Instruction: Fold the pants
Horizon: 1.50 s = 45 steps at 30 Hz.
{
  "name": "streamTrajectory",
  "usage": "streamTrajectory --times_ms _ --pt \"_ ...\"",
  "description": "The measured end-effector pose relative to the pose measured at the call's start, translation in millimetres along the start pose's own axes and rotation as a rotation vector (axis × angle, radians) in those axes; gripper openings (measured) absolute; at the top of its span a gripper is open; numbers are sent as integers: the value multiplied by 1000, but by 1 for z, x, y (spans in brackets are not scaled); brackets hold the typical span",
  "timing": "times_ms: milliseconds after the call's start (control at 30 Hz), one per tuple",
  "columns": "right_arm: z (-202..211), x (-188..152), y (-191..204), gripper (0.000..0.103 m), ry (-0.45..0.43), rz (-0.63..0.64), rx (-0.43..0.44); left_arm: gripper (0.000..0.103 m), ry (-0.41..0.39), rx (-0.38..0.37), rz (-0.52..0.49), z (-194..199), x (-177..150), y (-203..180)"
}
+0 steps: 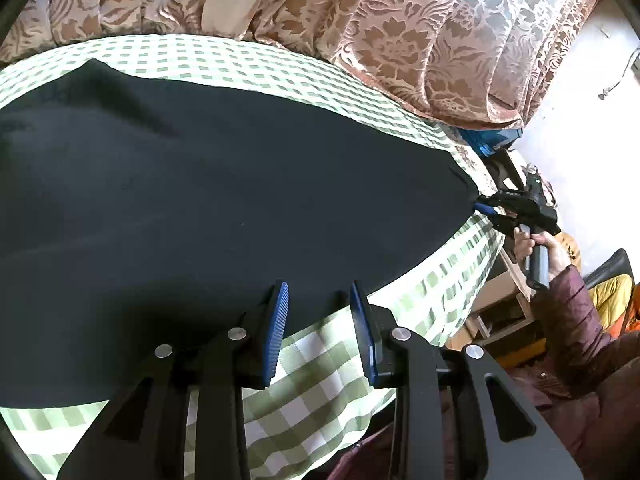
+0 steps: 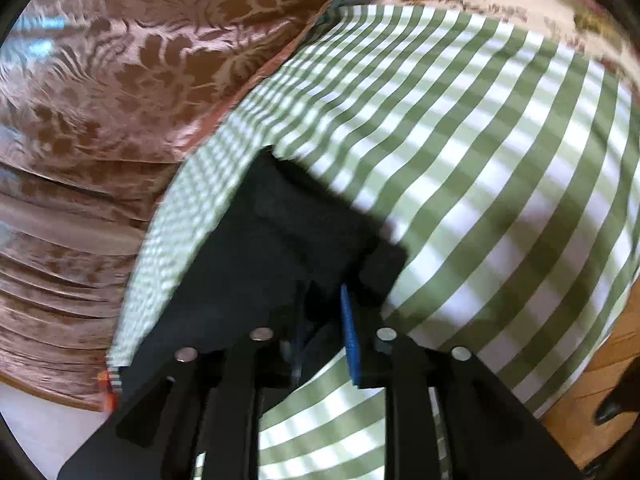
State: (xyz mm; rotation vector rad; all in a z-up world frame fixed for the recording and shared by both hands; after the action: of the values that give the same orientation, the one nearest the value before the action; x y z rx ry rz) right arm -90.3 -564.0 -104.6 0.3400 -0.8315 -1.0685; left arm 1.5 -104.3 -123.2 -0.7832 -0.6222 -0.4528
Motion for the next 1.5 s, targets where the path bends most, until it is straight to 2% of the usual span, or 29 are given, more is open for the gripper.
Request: streamTrajectory --times_ms 33,300,367,567,633,733,800,833,933,1000,1067,1133,1200,1300,1333,1367,1400,1433,1500 --pt "3 0 2 32 -6 -13 27 31 -8 -5 -1 1 1 -1" --pt "-6 -19 17 34 54 -6 30 31 -39 -8 -13 2 7 -6" --pt "-10 -23 22 8 61 28 18 31 -44 -10 -12 1 8 -7" --pt "14 -15 29 5 8 48 54 31 -74 -47 -23 9 16 -17" --pt "10 -19 23 5 13 77 23 31 -57 -42 -20 4 12 -14" --pt "-9 -31 4 5 61 50 -18 31 12 -24 8 -12 -3 -4" --pt "-6 -29 2 12 38 6 29 31 15 -13 9 -15 -7 -1" --pt "-3 -28 3 20 35 9 45 31 10 -16 17 -15 -6 -1" --pt "17 -20 4 32 -3 66 4 31 -15 -17 30 -9 2 -4" --pt "34 -14 16 32 -54 144 0 31 -30 -32 22 -8 8 -10" --pt "40 -15 31 32 -67 187 33 31 -41 -35 8 -9 10 -14" --pt "31 -19 49 39 -74 234 37 31 -29 -12 -13 -14 8 -14" --pt "14 -22 61 41 -77 277 18 31 -16 -6 -14 -17 4 -12" --pt "-13 -9 52 43 -104 236 -48 31 7 25 3 -18 -6 -5" --pt "-21 -2 37 42 -117 226 -133 31 5 26 11 -16 -10 -2" --pt "-30 2 16 20 -99 195 -222 31 5 29 21 -15 -12 0" --pt "-34 3 -4 12 -71 125 -219 31 1 25 39 -13 -14 1" --pt "-33 5 -16 0 -75 73 -190 31 -13 16 64 -10 -16 5" --pt "-30 6 -22 0 -72 38 -131 31 -27 8 88 -7 -15 7"
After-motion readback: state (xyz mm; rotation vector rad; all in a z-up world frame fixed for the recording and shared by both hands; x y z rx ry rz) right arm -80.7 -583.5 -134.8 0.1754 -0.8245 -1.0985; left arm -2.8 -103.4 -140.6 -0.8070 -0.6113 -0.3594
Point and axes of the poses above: each gripper's, at about its wrist camera, not at the fingertips, and z roughly against the way its jaws point, y to its left, x to its top, the point moved 6 cm from there along -z, roughly the way its jaws point, and after that the axes turned 14 degrees about -y, right-handed, at the moved point
